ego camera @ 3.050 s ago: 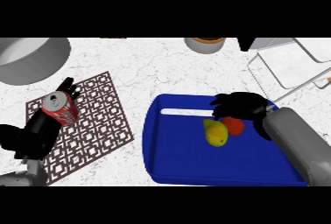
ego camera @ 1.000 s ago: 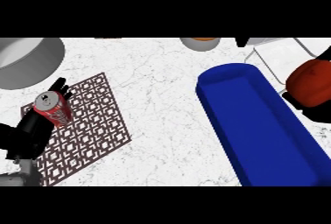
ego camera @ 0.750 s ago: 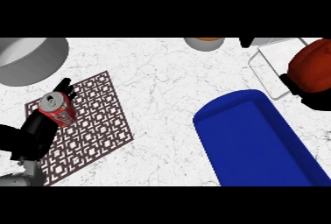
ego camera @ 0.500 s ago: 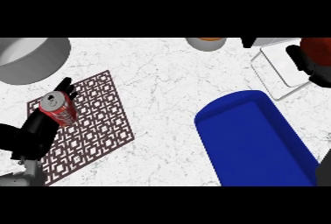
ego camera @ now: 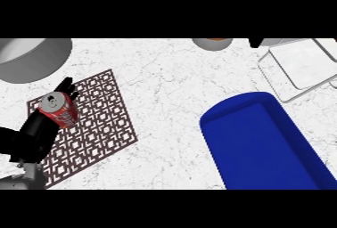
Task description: Pick the bell pepper from the tray and place it in the tiered shelf
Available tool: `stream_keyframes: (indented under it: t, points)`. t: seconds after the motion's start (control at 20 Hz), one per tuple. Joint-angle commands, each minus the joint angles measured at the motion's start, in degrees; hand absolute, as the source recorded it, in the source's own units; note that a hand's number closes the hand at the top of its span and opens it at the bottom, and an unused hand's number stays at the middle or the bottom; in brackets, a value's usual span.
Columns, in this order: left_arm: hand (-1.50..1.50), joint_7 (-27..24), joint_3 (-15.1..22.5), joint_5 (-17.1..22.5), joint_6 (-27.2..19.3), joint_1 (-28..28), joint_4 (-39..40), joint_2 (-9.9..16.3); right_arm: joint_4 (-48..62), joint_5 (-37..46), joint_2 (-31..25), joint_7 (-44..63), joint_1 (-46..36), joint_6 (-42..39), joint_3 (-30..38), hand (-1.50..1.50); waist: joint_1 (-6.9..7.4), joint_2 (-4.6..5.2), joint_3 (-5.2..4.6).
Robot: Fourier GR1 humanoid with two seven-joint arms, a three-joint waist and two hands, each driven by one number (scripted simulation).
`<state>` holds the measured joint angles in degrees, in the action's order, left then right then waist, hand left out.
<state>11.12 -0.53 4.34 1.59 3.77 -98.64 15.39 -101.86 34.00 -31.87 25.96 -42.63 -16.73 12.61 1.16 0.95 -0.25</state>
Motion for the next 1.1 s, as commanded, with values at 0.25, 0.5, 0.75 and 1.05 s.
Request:
stream_keyframes:
  t: [0.25,0.5,0.75,1.05]
  points:
    - [0.0,-1.24,0.15,-0.74,0.48,1.13,2.5,-1.0,23.3,12.81,-6.5,-20.81,-8.45,13.08,-4.11,1.5,0.54,-0.42,0.23]
    - [0.0,-2.49,-0.23,-1.1,0.29,1.26,4.09,-1.92,34.61,5.7,-5.65,-29.62,-15.76,11.42,-1.38,1.5,0.4,-0.47,0.23]
    - [0.0,-3.13,-2.15,-0.19,2.1,2.12,6.51,-0.84,41.8,8.84,-5.23,-32.74,-18.7,9.52,-5.24,1.5,0.0,-0.59,0.2]
    - [0.0,-1.96,-1.14,-0.76,1.56,-1.63,1.09,-1.59,46.65,11.46,-7.26,-41.51,-16.85,4.07,-10.24,1.5,0.09,-0.72,0.23]
